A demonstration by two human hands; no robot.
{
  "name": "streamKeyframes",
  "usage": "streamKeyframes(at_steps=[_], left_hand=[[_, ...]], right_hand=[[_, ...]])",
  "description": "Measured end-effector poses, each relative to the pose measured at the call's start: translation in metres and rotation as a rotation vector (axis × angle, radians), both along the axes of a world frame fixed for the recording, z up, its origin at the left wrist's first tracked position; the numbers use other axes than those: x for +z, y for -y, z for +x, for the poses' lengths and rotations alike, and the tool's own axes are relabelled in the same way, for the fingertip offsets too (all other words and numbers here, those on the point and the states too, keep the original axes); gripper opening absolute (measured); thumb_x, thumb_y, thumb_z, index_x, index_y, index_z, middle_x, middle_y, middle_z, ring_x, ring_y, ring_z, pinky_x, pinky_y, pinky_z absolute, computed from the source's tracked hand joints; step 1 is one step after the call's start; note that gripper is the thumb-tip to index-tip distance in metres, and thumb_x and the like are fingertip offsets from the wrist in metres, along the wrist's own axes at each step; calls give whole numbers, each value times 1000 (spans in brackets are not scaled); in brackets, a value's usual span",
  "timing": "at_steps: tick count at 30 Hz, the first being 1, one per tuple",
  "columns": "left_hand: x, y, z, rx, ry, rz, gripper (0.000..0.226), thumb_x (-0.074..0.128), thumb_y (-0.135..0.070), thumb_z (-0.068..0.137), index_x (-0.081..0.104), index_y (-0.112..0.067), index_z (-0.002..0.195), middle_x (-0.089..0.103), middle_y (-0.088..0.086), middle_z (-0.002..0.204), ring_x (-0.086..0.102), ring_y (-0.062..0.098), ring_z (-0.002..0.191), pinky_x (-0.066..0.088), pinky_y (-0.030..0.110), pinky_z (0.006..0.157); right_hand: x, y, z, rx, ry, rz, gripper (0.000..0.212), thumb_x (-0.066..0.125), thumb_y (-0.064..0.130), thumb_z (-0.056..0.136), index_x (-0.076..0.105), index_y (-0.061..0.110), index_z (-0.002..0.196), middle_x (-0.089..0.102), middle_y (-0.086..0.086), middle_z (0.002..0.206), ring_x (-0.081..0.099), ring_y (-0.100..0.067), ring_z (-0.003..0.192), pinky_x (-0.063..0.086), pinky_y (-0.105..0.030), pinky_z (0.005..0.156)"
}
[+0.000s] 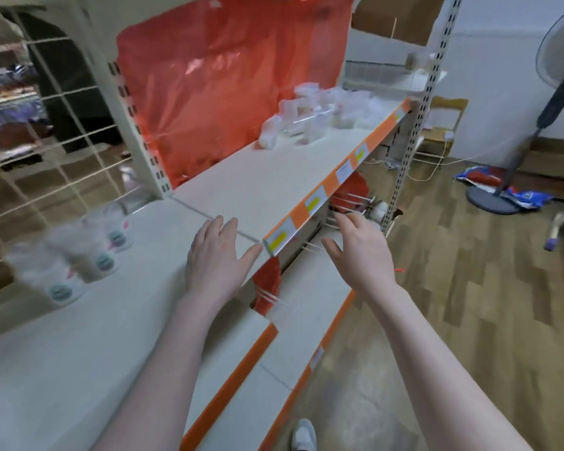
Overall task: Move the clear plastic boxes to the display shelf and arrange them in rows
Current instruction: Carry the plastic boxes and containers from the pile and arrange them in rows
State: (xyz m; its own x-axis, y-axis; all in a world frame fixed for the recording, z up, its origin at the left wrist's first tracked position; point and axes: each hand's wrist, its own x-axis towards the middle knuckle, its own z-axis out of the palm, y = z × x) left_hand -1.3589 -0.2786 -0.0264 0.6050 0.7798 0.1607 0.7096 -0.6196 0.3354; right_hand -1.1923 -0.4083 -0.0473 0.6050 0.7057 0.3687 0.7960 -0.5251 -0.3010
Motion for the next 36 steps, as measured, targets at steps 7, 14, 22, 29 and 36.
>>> streamKeyframes(at_steps=[7,14,22,29,36], left_hand=[[10,-65,116,-34,22,-4,66,48,-50,92,31,-15,145,23,8,155,14,22,143,14,33,113],[16,-111,187,-6,25,-6,65,47,-49,92,31,-15,145,22,6,155,14,21,144,17,37,114],[-7,-163,270,213,34,-10,65,50,-48,91,34,-14,144,25,6,154,16,21,143,17,36,114],[-12,-185,356,497,88,-34,63,51,-45,92,35,-14,144,26,5,154,17,20,143,14,32,113],[-8,-183,382,726,73,-45,63,52,-44,92,34,-13,144,27,6,154,18,21,143,12,30,114]], right_hand=[[12,-60,108,-44,11,41,30,55,26,90,59,3,110,58,-14,102,53,-33,98,39,-37,79],[22,-111,195,-39,-14,54,34,56,23,89,57,0,114,57,-18,104,52,-37,97,38,-41,77],[5,-199,314,175,-20,5,43,48,28,94,47,5,129,51,-14,123,45,-31,114,35,-37,90],[4,-282,415,563,12,65,45,63,19,85,54,-1,124,57,-21,118,56,-39,104,46,-43,83],[0,-332,431,872,13,97,37,64,21,83,62,0,113,63,-20,107,61,-38,94,50,-41,77]])
